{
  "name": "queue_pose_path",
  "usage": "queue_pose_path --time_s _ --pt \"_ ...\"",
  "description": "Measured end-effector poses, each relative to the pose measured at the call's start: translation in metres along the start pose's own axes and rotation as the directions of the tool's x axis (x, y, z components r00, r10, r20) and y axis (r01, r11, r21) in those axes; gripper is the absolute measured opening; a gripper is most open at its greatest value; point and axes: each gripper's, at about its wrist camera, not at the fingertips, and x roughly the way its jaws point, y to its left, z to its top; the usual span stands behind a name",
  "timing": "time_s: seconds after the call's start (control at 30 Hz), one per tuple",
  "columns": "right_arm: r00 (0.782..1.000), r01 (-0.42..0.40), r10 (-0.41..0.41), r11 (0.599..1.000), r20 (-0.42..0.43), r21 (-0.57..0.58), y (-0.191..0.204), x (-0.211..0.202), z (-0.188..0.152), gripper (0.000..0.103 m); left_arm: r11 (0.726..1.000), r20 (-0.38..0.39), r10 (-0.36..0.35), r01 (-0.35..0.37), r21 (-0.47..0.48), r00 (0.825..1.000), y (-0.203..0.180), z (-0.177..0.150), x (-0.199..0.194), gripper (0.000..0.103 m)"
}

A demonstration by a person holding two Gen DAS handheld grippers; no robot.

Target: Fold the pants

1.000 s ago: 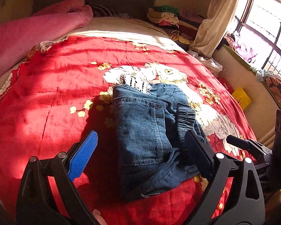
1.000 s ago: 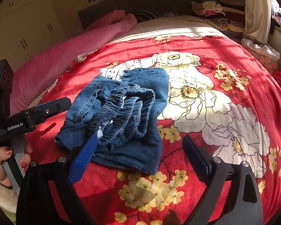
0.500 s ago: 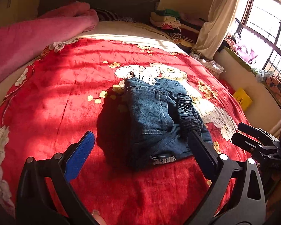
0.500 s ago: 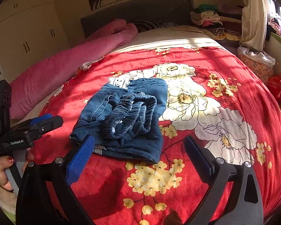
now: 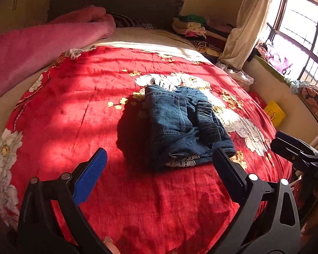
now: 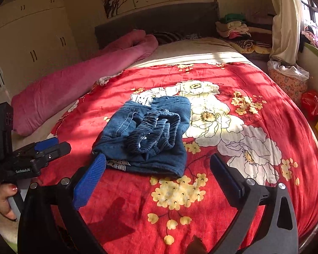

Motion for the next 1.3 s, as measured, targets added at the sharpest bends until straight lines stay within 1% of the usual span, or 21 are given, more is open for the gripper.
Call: queue_pose_path --time_s 0.23,0.5,0.6,0.67,0.77,1.0,1.3 --pt "1.0 0.015 -0.015 1.0 0.004 -0.01 0.004 -0.012 -0.015 0.098 1.0 -0.004 0.014 -0.014 0.018 1.0 -0.007 -0.017 -0.014 0.093" --pt "0.999 0.026 -0.027 1.0 0.022 0.018 0.001 -0.025 -0.035 0.098 0.999 -0.01 0.031 -0.03 0.031 0.999 -0.015 -0.036 -0.024 0.093" --pt "0.999 0.036 -0.036 0.999 0.02 0.01 0.003 -0.029 -0.041 0.098 0.999 -0.006 0.042 -0.042 0.023 0.999 -0.017 -0.047 -0.027 0.093" --pt "0.998 0.051 -0.051 0.999 0.025 0.001 0.004 -0.032 -0.045 0.098 0.999 -0.017 0.042 -0.042 0.029 0.999 -0.018 -0.053 -0.026 0.093" --pt "0.999 0.047 -0.047 0.999 0.021 -0.001 0.006 -0.033 -0.05 0.098 0.999 -0.03 0.047 -0.047 0.022 0.998 -0.018 -0.061 -0.024 0.093" --pt "0.998 0.055 -0.056 0.998 0.012 0.011 0.009 -0.033 -0.064 0.098 0.997 -0.023 0.076 -0.075 0.032 0.997 -0.017 -0.07 -0.025 0.093" --pt "0.997 0.075 -0.075 0.997 0.006 0.006 0.013 -0.029 -0.075 0.098 0.997 -0.037 0.071 -0.07 0.011 0.997 -0.012 -0.077 -0.024 0.093"
